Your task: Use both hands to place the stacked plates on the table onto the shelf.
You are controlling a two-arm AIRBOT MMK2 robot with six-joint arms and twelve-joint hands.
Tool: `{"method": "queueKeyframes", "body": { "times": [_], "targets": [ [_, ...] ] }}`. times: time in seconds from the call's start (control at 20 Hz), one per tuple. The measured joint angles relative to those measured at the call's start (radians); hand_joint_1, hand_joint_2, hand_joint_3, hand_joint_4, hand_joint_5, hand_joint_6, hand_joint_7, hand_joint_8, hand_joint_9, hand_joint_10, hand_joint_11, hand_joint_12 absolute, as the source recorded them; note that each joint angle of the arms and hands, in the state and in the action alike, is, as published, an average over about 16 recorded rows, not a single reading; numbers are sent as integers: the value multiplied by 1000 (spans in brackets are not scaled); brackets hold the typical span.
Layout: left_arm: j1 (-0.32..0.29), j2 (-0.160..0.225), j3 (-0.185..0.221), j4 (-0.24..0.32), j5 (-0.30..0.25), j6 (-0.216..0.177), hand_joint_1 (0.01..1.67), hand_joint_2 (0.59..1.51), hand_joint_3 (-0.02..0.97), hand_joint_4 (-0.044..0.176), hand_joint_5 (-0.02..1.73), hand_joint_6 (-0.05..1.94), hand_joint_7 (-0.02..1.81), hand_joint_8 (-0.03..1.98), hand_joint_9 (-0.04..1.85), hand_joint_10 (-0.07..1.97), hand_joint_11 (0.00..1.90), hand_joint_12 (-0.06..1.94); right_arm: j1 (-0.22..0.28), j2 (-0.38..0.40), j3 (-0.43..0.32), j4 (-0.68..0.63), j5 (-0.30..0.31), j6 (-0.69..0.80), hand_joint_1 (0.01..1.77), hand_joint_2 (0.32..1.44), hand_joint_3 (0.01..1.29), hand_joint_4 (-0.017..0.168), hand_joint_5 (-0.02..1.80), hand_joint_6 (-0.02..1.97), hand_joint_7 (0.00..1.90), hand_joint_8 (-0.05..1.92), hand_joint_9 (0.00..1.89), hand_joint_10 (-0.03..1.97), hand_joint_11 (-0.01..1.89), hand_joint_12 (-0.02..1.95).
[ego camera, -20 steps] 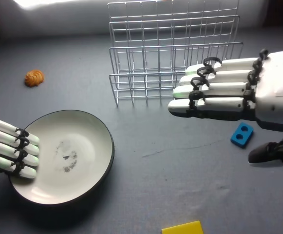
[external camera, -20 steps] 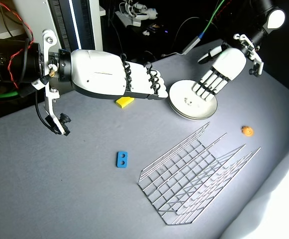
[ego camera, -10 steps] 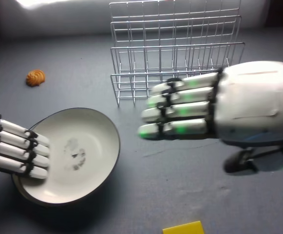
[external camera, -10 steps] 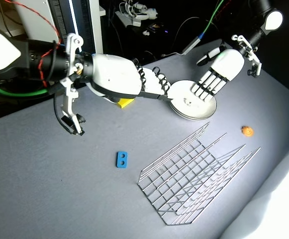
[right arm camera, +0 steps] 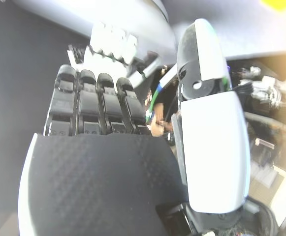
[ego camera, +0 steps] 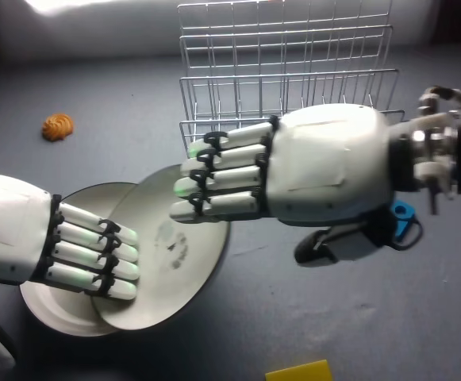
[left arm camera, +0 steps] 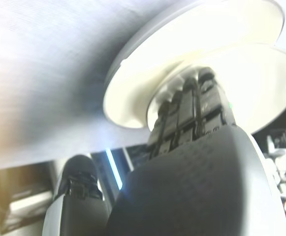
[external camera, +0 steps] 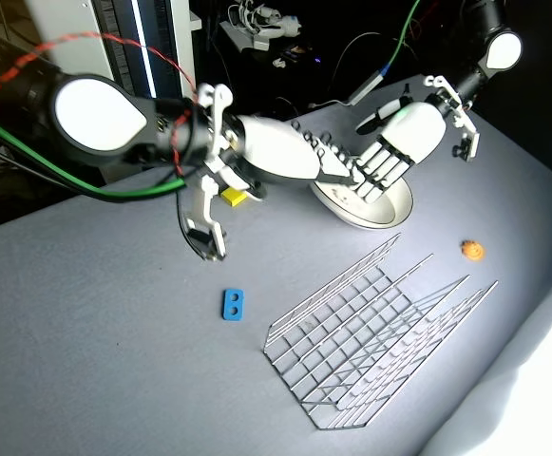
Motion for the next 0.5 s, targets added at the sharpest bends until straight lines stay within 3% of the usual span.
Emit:
{"method": "queueKeyframes", "body": {
  "times": [0.3,0.5],
  "targets": [
    [-21,-1,-41,9,27,-13,17,1144,11,-4,-4,-13,-12,-15,15,4,15,17,9,-137,114,4,-26,-30,1064,1083,14,4,46,20,29,11,34,4,21,115],
    [-29,0,-51,13,35,-21,17,1136,11,-5,-5,-12,-12,-15,15,4,15,18,9,-221,193,7,-32,-44,1084,1078,14,4,134,20,124,11,111,15,18,364]
  ]
}}
